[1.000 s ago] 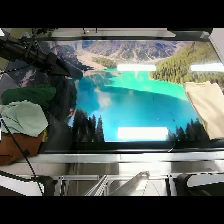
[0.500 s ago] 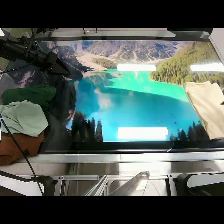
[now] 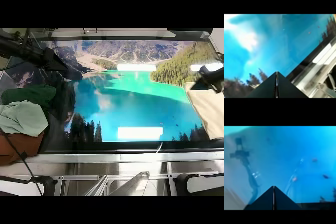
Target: Fold the shirts.
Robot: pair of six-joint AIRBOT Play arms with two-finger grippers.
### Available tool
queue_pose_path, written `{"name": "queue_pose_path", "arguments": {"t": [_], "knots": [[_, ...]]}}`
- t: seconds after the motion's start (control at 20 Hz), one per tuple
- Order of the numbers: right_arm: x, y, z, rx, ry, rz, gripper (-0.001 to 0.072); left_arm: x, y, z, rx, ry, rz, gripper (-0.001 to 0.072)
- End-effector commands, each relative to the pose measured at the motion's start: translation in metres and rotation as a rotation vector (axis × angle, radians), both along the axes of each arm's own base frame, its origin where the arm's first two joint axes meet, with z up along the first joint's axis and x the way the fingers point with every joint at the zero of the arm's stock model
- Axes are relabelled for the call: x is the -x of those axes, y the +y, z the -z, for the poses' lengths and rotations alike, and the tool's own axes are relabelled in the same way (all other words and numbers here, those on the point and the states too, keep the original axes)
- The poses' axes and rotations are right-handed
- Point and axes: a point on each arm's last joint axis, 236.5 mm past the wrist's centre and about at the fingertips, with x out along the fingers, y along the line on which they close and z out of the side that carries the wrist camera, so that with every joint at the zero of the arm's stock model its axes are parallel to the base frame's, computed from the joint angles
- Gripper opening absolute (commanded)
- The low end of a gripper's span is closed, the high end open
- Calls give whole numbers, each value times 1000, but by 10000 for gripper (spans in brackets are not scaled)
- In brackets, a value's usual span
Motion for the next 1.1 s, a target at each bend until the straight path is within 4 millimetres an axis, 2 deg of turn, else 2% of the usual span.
{"name": "queue_pose_path", "arguments": {"t": [0.0,0.15,0.25,0.35,0.5,0.85,1.05], "knots": [[21,84,-8,16,-116,-193,12,34,-2,-6,3,11,-13,10],[74,135,2,27,-186,-271,12,91,-5,29,13,79,-49,11],[102,149,13,34,-231,-277,13,130,-6,60,13,142,-73,20],[113,148,17,37,-243,-267,12,156,-7,80,14,185,-81,20],[116,155,13,8,-263,-309,14,166,-7,85,15,158,-116,19],[120,158,13,-8,-249,-314,14,171,-6,70,16,56,-149,19],[120,158,13,-8,-249,-314,14,170,-6,68,18,48,-156,18]]}}
